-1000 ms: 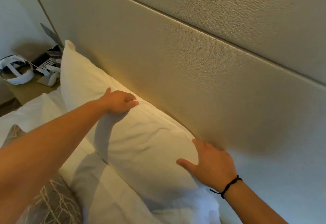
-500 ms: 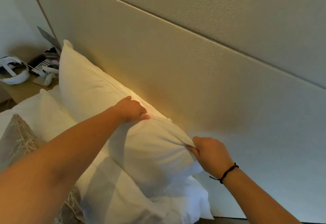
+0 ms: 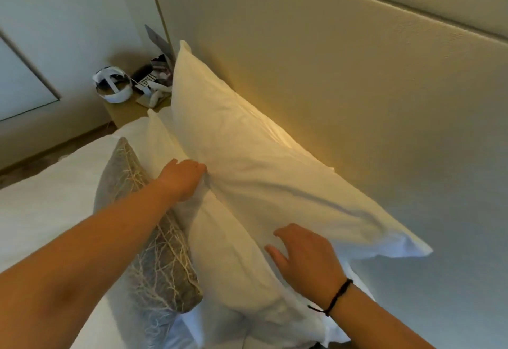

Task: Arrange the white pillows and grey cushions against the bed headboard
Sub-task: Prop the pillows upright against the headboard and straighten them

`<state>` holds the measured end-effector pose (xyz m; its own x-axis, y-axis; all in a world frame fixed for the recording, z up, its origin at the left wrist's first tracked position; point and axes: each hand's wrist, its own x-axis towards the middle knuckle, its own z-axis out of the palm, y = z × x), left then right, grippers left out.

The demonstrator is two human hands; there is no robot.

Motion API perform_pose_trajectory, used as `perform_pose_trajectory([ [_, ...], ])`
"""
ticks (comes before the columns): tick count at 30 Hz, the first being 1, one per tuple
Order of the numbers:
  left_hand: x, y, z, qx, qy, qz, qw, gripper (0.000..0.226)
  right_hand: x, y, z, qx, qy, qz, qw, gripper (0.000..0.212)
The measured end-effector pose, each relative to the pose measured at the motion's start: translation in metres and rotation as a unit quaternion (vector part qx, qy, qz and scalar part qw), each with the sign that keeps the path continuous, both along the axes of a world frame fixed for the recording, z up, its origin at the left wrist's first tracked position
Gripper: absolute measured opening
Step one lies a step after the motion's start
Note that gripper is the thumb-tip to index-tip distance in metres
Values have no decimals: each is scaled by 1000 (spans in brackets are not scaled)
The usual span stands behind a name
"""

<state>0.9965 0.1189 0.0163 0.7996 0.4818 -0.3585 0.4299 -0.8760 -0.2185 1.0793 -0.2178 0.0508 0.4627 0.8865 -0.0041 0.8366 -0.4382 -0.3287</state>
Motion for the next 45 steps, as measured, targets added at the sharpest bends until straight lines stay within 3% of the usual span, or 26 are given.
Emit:
perform_pose_trajectory([
  [2,-11,-1,-11,9,53,-27,998,37,-17,30,-29,-113,72,10,991,52],
  [7,-5,5,-28,35,114,-80,990,45,-36,86,-86,-208,135,-5,969,67],
  [10,4,16,-37,66,129,-114,983,36,-43,104,-111,-210,196,-49,957,52],
  [14,6,23,-39,75,141,-118,980,19,-37,119,-114,-216,198,-8,956,38],
  [23,-40,33,41,37,28,-130,990,5,-55,94,-49,-49,69,22,996,26],
  [25,-46,23,41,47,6,-118,992,7,-54,91,-45,-57,52,20,997,28],
  [29,-52,4,18,60,9,-79,995,18,-53,87,-64,-144,193,38,970,37],
  [33,-63,11,11,-2,-41,-33,999,33,-52,74,-68,-81,323,-48,942,57],
  [36,-59,11,16,-102,-61,-4,993,36,-51,71,-65,-54,396,-123,908,47],
  [38,-49,7,16,-112,-63,-36,991,28,-48,70,-63,-48,454,-171,873,35],
  [40,-38,-2,14,-113,-4,-79,990,32,-46,66,-57,-23,499,-194,844,23],
  [42,-28,-12,13,-110,67,-114,985,40,-42,61,-46,23,484,-175,857,15],
  [45,-18,-20,18,-157,89,-86,980,49,-35,51,-24,61,466,-137,872,7],
])
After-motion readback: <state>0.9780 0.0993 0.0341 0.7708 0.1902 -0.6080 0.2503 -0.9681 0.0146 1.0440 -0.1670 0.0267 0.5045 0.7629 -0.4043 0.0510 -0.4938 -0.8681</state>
